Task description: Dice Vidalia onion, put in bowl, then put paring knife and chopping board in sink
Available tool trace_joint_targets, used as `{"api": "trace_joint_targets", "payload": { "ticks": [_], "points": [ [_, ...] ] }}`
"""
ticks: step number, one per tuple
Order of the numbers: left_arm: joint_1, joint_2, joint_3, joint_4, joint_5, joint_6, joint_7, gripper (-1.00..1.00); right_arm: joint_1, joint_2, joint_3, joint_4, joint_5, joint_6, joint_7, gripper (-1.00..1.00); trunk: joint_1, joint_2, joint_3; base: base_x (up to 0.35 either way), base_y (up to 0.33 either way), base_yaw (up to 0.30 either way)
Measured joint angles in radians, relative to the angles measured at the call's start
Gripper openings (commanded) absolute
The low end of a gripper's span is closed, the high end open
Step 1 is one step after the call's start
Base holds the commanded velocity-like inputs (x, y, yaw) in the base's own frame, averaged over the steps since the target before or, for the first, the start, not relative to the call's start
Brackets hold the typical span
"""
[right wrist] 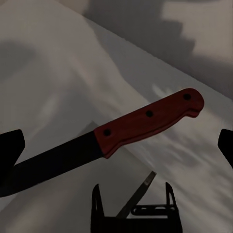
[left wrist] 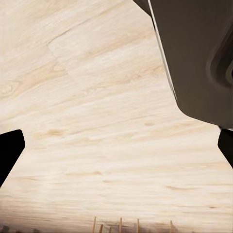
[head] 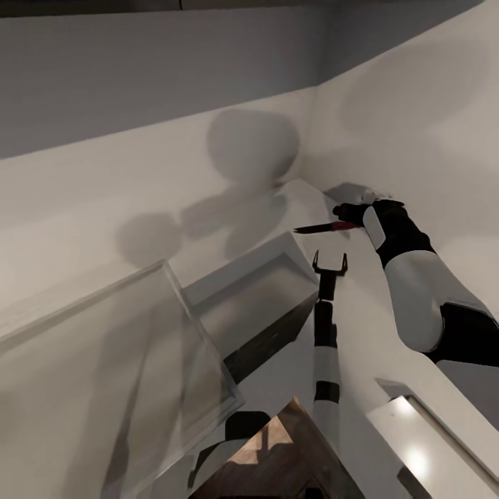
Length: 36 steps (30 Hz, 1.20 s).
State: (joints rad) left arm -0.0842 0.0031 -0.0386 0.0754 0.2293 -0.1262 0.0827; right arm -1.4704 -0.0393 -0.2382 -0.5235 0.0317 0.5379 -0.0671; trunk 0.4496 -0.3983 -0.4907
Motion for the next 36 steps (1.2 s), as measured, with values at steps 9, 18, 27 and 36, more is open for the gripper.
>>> {"api": "trace_joint_targets", "payload": {
  "ticks": [9, 18, 27, 36],
  "points": [
    [0.000, 0.000, 0.000, 0.001, 0.000, 0.000, 0.000, 1.00, 0.000, 0.001, 0.000, 0.000, -0.001, 0.000, 0.000, 1.00, 0.000, 0.000, -0.014, 0.000, 0.000, 0.000],
    [0.000, -0.044, 0.000, 0.003, -0.001, 0.011, 0.005, 1.00, 0.000, 0.000, 0.000, 0.000, 0.000, 0.000, 0.000, 1.00, 0.000, 0.000, -0.029, 0.000, 0.000, 0.000],
    [0.001, -0.064, 0.001, 0.003, 0.001, 0.021, 0.009, 1.00, 0.000, -0.001, 0.000, 0.000, 0.001, 0.000, 0.000, 1.00, 0.000, 0.000, -0.043, 0.000, 0.000, 0.000],
    [0.002, -0.060, 0.002, 0.004, 0.001, 0.031, 0.011, 1.00, 0.000, -0.001, 0.000, 0.000, 0.002, 0.000, 0.000, 1.00, 0.000, 0.000, -0.058, 0.000, 0.000, 0.000]
  ]
}}
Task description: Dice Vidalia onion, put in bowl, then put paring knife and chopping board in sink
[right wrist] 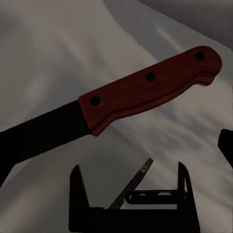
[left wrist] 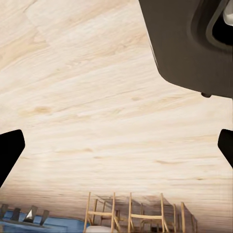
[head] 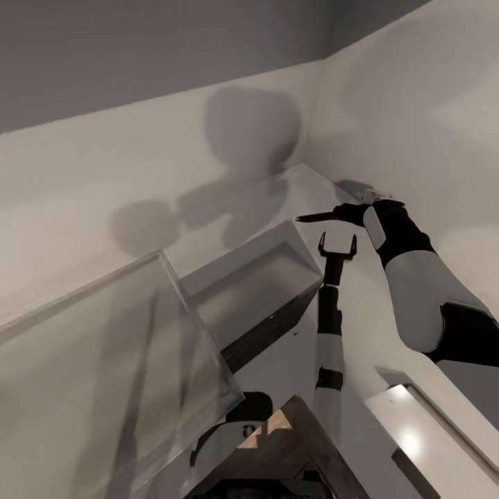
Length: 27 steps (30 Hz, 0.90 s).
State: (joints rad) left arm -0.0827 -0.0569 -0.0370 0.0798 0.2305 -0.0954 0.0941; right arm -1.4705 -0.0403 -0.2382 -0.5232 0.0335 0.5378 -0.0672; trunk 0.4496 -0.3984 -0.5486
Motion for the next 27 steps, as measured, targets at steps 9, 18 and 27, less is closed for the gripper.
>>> {"api": "trace_joint_targets", "payload": {
  "ticks": [9, 18, 27],
  "points": [
    [0.000, 0.016, 0.000, -0.001, 0.000, 0.005, 0.000, 1.00, 0.000, 0.000, 0.000, 0.001, 0.000, 0.000, 0.000, 1.00, 0.000, 0.000, -0.014, 0.000, 0.000, 0.000],
    [0.000, 0.020, 0.000, 0.000, 0.000, 0.005, 0.000, 1.00, 0.000, 0.000, 0.000, 0.001, 0.000, 0.000, 0.000, 1.00, 0.000, 0.000, -0.029, 0.000, 0.000, 0.000],
    [0.000, 0.021, 0.000, 0.000, 0.000, 0.006, 0.000, 1.00, 0.000, 0.000, 0.000, 0.001, 0.000, 0.000, 0.000, 1.00, 0.000, 0.000, -0.043, 0.000, 0.000, 0.000]
  ]
}}
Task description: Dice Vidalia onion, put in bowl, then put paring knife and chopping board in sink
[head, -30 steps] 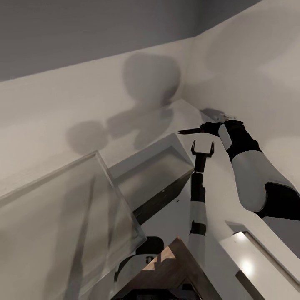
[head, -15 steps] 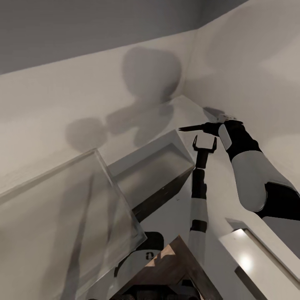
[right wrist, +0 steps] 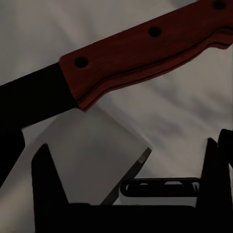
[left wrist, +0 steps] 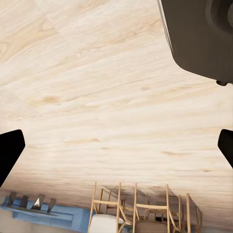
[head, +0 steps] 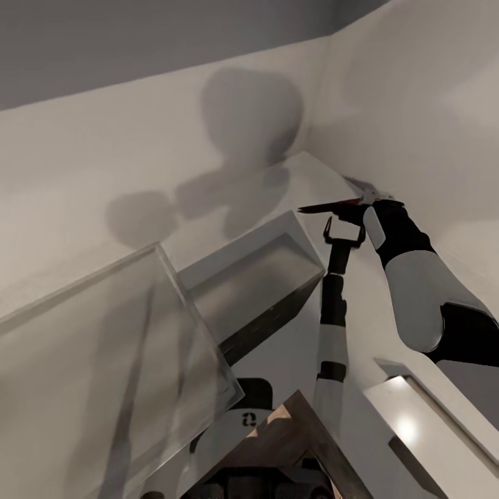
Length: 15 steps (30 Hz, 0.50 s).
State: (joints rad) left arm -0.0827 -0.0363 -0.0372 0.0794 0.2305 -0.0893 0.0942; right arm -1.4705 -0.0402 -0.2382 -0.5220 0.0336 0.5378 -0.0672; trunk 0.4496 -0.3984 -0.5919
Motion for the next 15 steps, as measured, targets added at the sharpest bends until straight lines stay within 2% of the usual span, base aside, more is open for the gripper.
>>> {"api": "trace_joint_targets", "payload": {
  "ticks": [3, 15],
  "points": [
    [0.000, 0.000, 0.000, 0.000, 0.000, 0.000, 0.000, 1.00, -0.001, 0.000, 0.002, -0.002, 0.010, -0.001, 0.000, 1.00, 0.000, -0.001, -0.005, 0.000, 0.000, 0.000],
    [0.000, 0.000, 0.000, -0.001, 0.000, -0.001, 0.000, 1.00, 0.000, 0.001, 0.001, -0.039, 0.006, -0.001, 0.000, 1.00, 0.000, -0.001, -0.022, 0.000, 0.000, 0.000]
  ]
}}
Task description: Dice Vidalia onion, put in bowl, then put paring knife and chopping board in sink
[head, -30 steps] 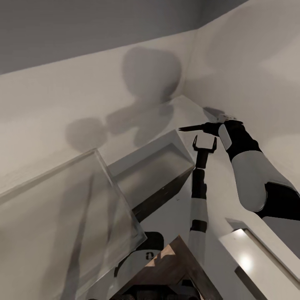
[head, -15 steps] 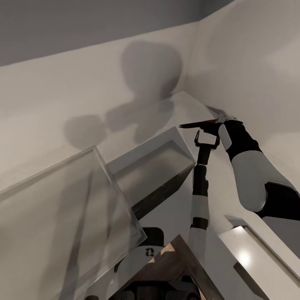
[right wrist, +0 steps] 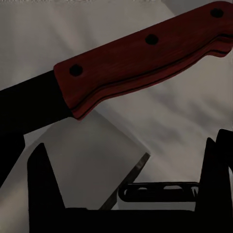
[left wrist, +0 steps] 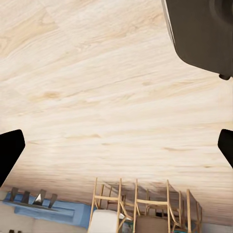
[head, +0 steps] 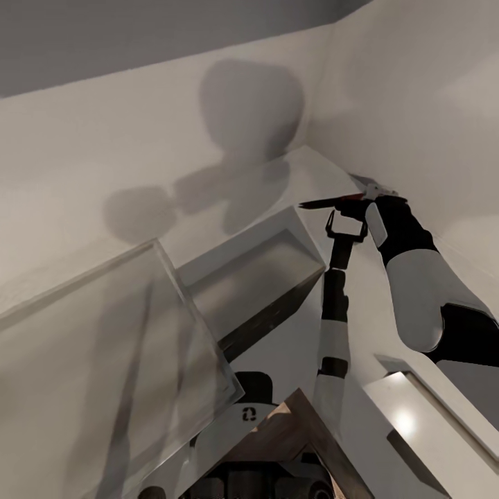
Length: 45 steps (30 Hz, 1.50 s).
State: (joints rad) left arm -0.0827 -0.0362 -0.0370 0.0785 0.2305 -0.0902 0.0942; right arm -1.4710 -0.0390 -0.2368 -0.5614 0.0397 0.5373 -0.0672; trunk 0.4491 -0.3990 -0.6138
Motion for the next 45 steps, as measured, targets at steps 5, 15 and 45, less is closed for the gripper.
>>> {"api": "trace_joint_targets", "payload": {
  "ticks": [5, 15, 45],
  "points": [
    [0.000, 0.000, 0.000, 0.000, 0.000, 0.000, 0.000, 1.00, 0.000, 0.002, 0.007, -0.003, 0.005, 0.005, -0.001, 1.00, 0.000, 0.000, -0.001, 0.000, 0.000, 0.000],
    [0.000, -0.001, 0.000, 0.000, 0.000, 0.000, 0.000, 1.00, 0.000, 0.004, 0.139, -0.077, -0.003, 0.095, -0.002, 1.00, 0.000, 0.000, -0.001, 0.000, 0.000, 0.000],
    [0.000, -0.005, 0.000, 0.000, 0.000, 0.001, 0.000, 1.00, 0.000, 0.032, 0.133, -0.184, -0.009, 0.105, -0.329, 1.00, 0.000, 0.001, -0.001, 0.000, 0.000, 0.000]
  ]
}}
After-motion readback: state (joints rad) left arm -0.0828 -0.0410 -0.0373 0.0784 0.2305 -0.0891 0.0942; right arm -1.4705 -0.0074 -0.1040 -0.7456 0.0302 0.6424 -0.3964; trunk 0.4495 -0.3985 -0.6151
